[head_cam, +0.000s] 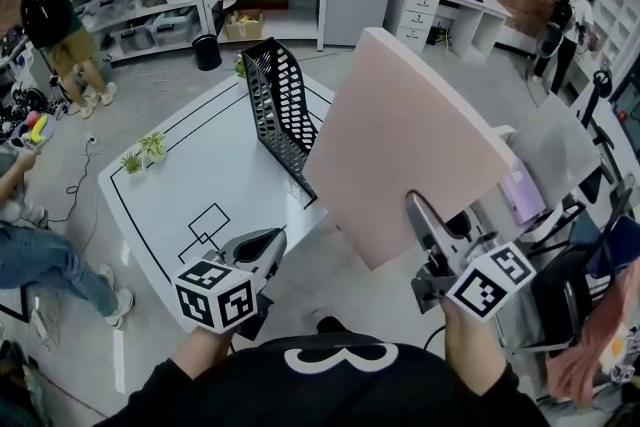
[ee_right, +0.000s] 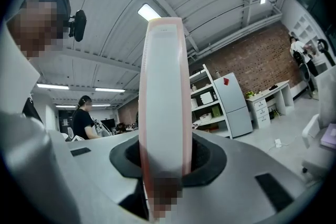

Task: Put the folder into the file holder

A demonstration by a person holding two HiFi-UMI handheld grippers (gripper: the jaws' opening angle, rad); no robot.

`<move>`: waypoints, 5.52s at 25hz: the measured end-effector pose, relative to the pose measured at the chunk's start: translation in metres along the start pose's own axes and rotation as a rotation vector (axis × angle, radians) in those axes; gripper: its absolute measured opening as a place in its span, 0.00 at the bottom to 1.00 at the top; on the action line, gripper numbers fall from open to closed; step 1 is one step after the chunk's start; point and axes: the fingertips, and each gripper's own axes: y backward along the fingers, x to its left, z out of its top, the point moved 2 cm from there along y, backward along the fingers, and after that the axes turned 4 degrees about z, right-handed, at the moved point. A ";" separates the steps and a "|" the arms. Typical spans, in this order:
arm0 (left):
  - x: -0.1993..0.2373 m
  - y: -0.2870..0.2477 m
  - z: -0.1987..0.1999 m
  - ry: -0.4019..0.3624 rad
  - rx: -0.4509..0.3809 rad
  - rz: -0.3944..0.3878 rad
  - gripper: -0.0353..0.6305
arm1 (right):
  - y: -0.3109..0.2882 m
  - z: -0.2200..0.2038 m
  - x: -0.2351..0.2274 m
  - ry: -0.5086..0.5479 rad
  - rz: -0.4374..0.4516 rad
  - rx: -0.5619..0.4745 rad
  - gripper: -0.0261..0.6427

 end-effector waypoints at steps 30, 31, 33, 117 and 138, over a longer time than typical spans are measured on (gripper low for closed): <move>0.072 -0.007 0.041 0.110 -0.178 0.395 0.06 | -0.216 0.020 -0.048 0.221 0.126 0.025 0.25; 0.073 -0.007 0.040 0.113 -0.183 0.405 0.06 | -0.219 0.018 -0.050 0.226 0.126 0.023 0.25; 0.075 -0.007 0.038 0.119 -0.192 0.423 0.06 | -0.223 0.012 -0.052 0.229 0.136 0.026 0.25; -0.031 0.034 0.005 0.111 -0.167 0.206 0.06 | -0.038 -0.097 0.033 -0.119 0.541 0.298 0.04; -0.071 0.074 -0.021 0.080 -0.184 0.212 0.06 | 0.012 -0.110 0.075 -0.088 0.582 0.316 0.04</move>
